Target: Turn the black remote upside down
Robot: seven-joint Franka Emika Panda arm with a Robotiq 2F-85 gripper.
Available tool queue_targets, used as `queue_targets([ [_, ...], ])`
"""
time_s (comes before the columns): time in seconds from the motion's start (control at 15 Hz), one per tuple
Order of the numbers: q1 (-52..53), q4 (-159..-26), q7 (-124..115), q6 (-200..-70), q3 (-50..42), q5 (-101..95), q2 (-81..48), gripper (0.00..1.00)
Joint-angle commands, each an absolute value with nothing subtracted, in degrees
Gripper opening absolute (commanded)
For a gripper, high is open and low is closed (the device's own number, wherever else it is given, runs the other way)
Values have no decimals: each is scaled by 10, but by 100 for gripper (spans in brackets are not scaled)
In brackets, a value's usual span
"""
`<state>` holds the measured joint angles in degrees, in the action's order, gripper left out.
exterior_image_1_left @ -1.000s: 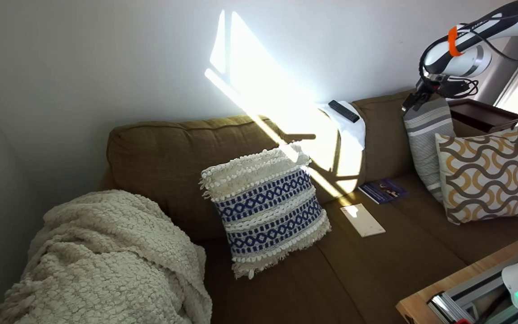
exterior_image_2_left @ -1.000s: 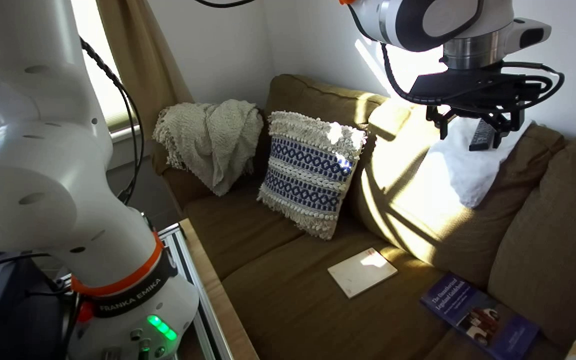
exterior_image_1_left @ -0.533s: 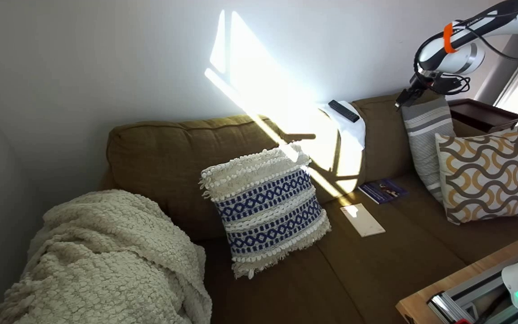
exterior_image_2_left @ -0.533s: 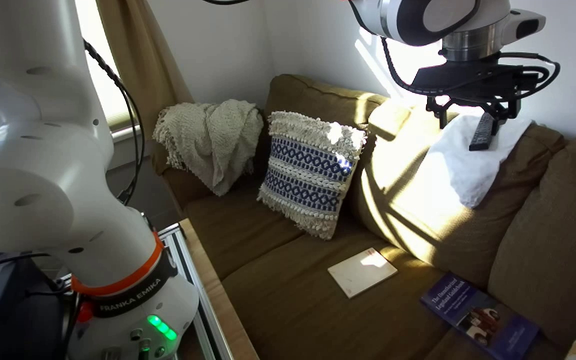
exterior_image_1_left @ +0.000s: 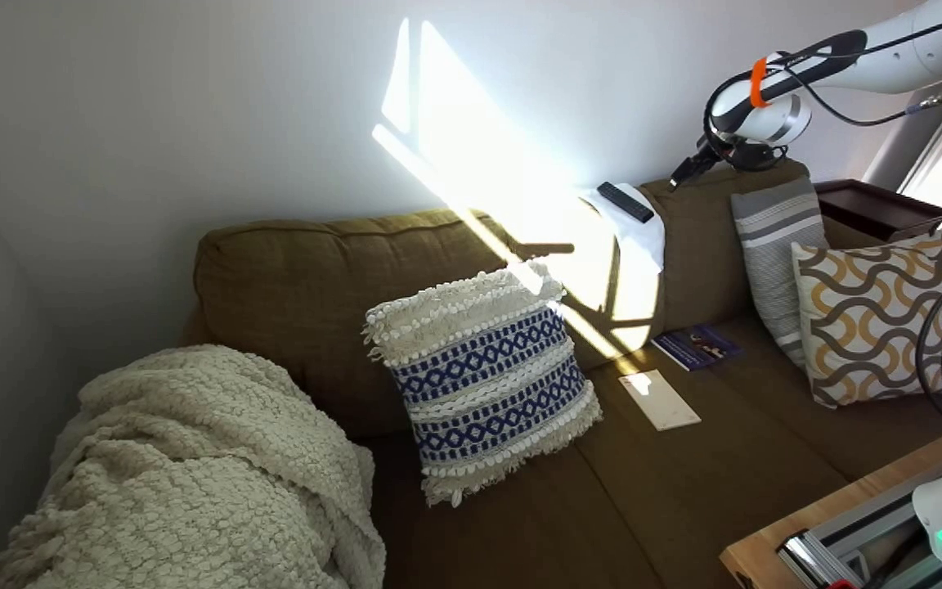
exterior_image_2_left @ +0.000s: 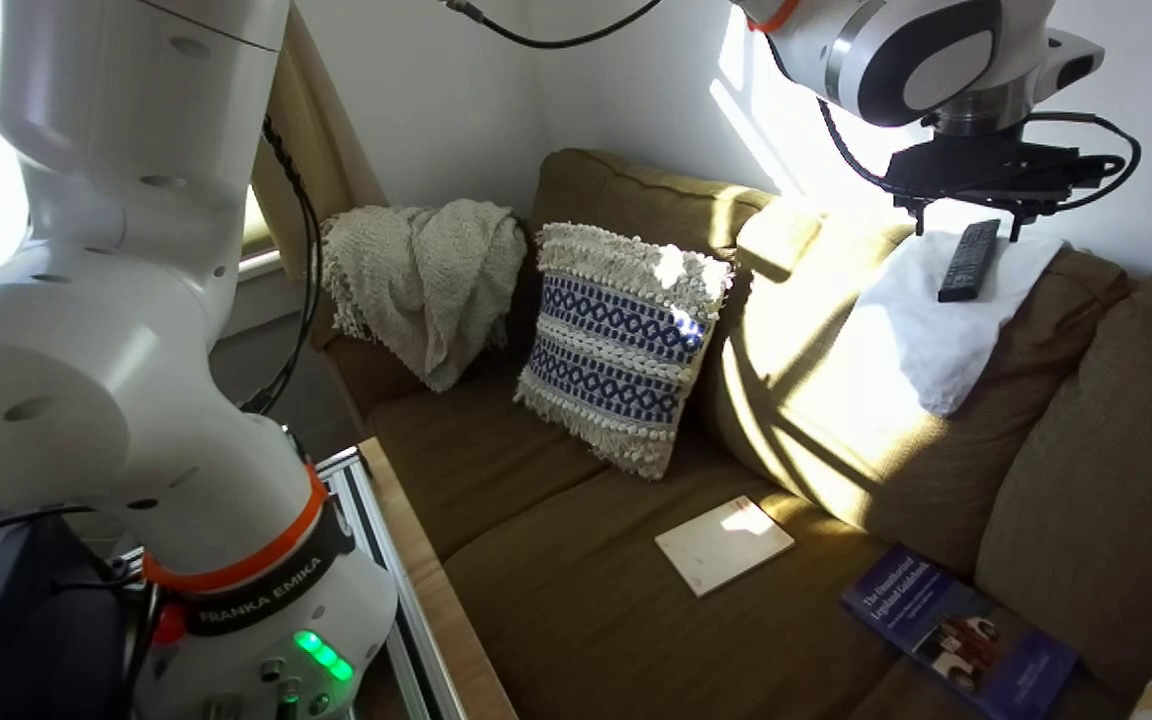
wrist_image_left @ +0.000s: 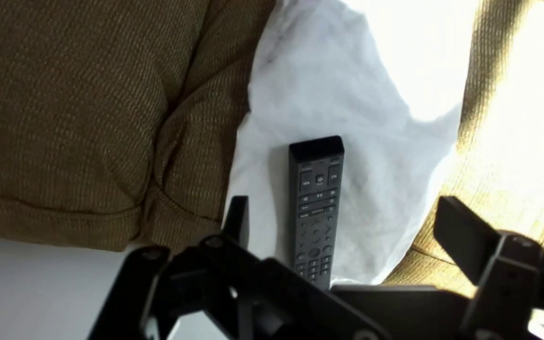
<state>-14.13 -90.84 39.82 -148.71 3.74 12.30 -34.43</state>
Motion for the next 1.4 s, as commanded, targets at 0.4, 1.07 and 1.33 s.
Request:
queue_targets([
  [0.4, -172, -810, 392, -1469, 67, 111, -437, 100],
  [1.07, -229, -619, 509, -1252, 132, 188, -568, 100],
  [1.33, -236, -556, 529, -1209, 134, 197, -612, 100],
])
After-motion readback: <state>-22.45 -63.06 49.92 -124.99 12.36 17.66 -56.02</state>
